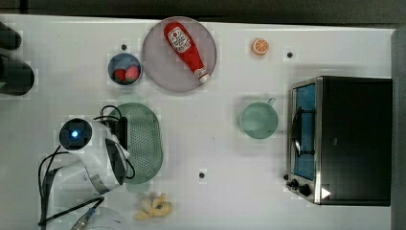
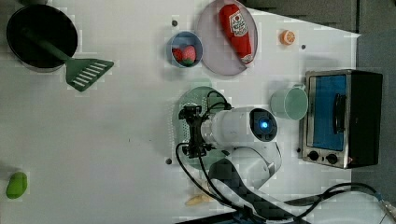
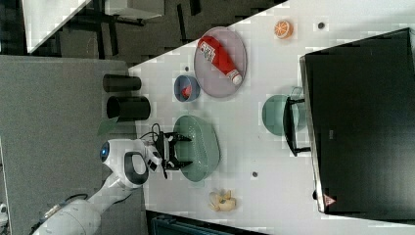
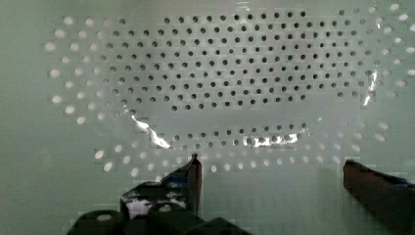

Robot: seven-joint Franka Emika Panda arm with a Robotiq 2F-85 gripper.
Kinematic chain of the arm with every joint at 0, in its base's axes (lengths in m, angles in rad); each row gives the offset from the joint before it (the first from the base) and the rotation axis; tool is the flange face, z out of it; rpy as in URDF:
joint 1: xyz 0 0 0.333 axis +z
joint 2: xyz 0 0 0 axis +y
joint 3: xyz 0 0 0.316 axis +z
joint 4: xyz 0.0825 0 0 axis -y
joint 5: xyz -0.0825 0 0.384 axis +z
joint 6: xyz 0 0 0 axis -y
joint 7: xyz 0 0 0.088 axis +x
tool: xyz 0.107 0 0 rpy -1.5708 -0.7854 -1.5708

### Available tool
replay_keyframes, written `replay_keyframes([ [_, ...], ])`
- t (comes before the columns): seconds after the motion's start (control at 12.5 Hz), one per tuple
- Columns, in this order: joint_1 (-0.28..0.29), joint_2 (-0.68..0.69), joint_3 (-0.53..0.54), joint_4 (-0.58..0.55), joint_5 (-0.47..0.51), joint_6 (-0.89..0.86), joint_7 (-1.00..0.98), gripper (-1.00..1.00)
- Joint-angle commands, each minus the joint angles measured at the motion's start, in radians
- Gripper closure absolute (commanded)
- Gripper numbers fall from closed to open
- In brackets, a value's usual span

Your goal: Drag strainer right to left.

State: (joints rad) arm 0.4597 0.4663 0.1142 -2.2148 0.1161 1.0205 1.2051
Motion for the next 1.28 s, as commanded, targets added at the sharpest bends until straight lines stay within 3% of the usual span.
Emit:
replay_keyframes([
  [0.08, 0.051, 0.026, -0.016, 0.083, 0.025, 0.0, 0.051, -1.0],
  [1.28, 0.211, 0.178, -0.016, 0.338, 0.099, -0.006, 0.182, -1.0],
])
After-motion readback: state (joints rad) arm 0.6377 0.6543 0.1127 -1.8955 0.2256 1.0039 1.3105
